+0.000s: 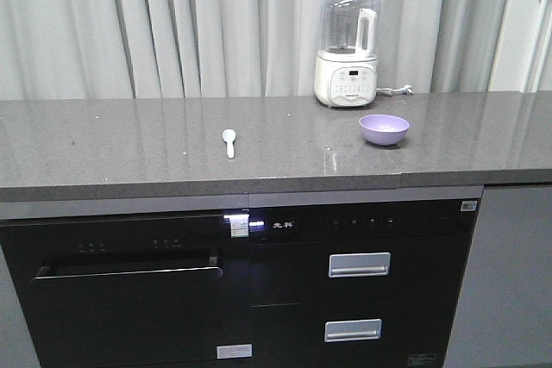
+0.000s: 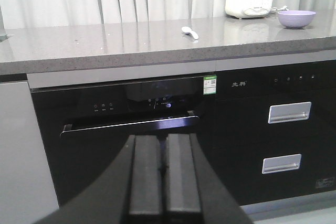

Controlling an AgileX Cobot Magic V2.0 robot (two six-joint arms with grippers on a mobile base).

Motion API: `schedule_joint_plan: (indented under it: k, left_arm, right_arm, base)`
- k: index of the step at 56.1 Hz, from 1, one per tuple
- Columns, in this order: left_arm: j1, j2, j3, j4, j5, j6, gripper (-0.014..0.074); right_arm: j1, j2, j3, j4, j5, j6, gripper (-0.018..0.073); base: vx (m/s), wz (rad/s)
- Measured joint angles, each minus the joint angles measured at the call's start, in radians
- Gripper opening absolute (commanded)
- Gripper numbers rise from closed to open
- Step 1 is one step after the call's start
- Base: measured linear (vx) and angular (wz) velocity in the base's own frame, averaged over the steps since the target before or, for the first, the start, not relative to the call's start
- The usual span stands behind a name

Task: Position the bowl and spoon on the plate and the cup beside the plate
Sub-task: 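Drive the base toward the white spoon and lavender bowl on the counter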

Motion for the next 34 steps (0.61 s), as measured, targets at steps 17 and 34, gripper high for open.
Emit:
schedule_joint_plan:
  k: [17,34]
  left_arm:
    - [0.000,0.000,0.000,0.000,0.000,0.000,-0.0003]
    - [0.000,0.000,0.000,0.000,0.000,0.000,-0.0003]
  right_arm:
    - [0.000,0.000,0.000,0.000,0.000,0.000,-0.0009]
    - [0.001,0.000,0.000,0.000,0.000,0.000,-0.0009]
  base:
    - [0.00,0.00]
    - [0.03,-0.12]
